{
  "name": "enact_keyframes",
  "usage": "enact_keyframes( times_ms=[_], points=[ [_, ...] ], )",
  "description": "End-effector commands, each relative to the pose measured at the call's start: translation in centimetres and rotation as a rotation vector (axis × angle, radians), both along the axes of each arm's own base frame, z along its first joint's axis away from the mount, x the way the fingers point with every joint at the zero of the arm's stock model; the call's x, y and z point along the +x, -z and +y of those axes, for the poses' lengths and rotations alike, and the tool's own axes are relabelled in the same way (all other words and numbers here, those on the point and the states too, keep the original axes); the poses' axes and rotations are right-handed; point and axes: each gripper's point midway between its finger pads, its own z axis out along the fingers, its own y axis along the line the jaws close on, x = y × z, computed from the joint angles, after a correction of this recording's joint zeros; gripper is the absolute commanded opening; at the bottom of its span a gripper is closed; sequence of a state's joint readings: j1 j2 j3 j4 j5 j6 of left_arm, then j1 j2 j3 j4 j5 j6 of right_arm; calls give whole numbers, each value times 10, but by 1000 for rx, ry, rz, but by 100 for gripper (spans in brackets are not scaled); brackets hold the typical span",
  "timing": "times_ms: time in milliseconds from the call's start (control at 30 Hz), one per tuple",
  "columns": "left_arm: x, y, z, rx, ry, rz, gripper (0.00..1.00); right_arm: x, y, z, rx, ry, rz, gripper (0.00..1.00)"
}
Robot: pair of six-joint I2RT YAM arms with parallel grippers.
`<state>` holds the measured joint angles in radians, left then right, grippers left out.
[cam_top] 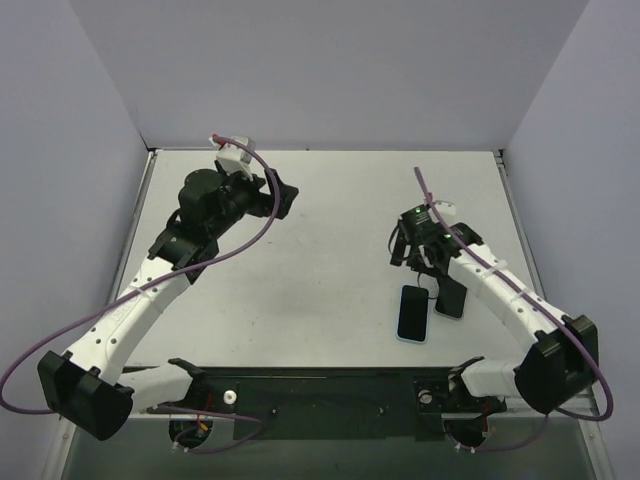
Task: Take the phone out of the phone case
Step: Pick up the phone at the center of the board.
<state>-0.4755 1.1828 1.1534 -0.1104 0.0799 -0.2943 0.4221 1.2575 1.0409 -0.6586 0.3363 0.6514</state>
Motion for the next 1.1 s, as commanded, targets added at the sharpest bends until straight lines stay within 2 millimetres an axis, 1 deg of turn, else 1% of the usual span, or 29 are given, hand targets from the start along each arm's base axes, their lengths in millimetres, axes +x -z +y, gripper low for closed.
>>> enact_keyframes(
  times_ms=[0,33,67,167,200,233,267,300,333,367,433,533,567,667,700,733,867,967,1067],
  points=[
    [-13,-28,-9,-42,70,-74,98,-10,33,27,-17,-43,80,91],
    [-13,-27,-13,-50,92,-63,98,-16,43,31,-21,-66,111,91],
    [-16,-26,-17,-62,126,-52,98,-18,52,31,-34,-71,138,91],
    [-21,-29,-23,-91,185,-45,98,-32,74,26,-63,-84,196,92],
    [-26,-32,-27,-95,242,-62,98,-33,78,25,-61,-75,198,92],
    [-27,-30,-28,-91,257,-65,98,-41,87,22,-65,-74,221,92],
    [-27,-31,-27,-96,262,-67,98,-42,88,22,-58,-68,217,92],
    [-25,-32,-26,-101,251,-63,98,-48,95,19,-60,-62,230,92],
    [-19,-31,-21,-113,211,-50,98,-49,96,20,-49,-59,227,91],
    [-10,-26,-13,-114,151,-31,98,-55,103,20,-38,-61,244,92],
    [0,-23,-3,-120,79,-11,98,-61,109,19,-20,-56,252,91],
    [4,-26,3,-134,54,-15,98,-66,114,21,15,-46,253,92],
    [8,-23,11,-129,11,-8,98,-67,116,21,20,-43,255,91],
    [14,-20,19,-161,-48,26,98,-70,120,18,49,-25,272,92],
    [15,-18,24,-179,-68,49,98,-67,120,21,70,-31,258,91],
    [17,-18,26,-189,-73,58,98,-69,122,22,97,-27,268,92],
    [18,-16,24,-211,-24,80,98,-68,128,23,151,-10,274,91],
    [18,-12,23,-199,-6,86,98,-70,132,21,147,-1,292,90],
    [16,-13,22,-194,6,80,99,-70,136,18,137,12,313,88]
  ],
)
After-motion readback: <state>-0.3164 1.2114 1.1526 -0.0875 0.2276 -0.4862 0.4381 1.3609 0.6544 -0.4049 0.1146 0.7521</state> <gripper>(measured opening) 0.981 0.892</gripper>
